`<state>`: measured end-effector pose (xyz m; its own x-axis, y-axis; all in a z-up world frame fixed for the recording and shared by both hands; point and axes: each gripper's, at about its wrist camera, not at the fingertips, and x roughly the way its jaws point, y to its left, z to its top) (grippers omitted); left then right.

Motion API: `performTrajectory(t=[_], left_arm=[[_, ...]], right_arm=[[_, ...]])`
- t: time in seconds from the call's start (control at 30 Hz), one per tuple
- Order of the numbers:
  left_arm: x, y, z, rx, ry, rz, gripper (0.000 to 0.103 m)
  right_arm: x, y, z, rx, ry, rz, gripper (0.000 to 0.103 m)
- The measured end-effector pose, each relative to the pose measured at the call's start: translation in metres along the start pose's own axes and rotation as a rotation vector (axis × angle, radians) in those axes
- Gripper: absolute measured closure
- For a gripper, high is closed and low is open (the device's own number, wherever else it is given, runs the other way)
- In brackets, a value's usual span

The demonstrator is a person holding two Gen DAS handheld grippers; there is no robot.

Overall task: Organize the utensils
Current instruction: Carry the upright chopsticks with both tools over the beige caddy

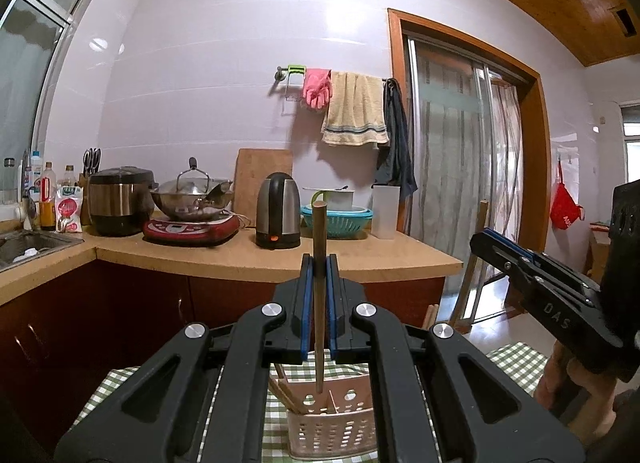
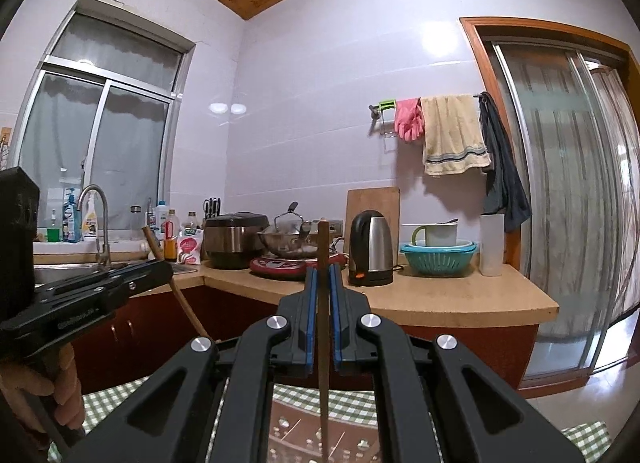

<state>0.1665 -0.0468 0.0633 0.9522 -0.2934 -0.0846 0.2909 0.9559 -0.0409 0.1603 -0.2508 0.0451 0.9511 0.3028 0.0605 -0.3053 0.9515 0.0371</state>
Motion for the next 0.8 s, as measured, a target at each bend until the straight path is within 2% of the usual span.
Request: performTrajectory(t=[0.27, 0.8], left_arm=[[0.023, 0.005, -0.014, -0.006, 0.039, 0.010, 0.096], [0.044, 0.013, -0.048, 0.002, 0.127, 0.009, 0.096]], right_arm=[[0.031, -0.012, -0.022, -0.001, 0.023, -0.034, 0.096], [0.050, -0.023, -0.060, 0.006, 0.100, -0.066, 0.096]])
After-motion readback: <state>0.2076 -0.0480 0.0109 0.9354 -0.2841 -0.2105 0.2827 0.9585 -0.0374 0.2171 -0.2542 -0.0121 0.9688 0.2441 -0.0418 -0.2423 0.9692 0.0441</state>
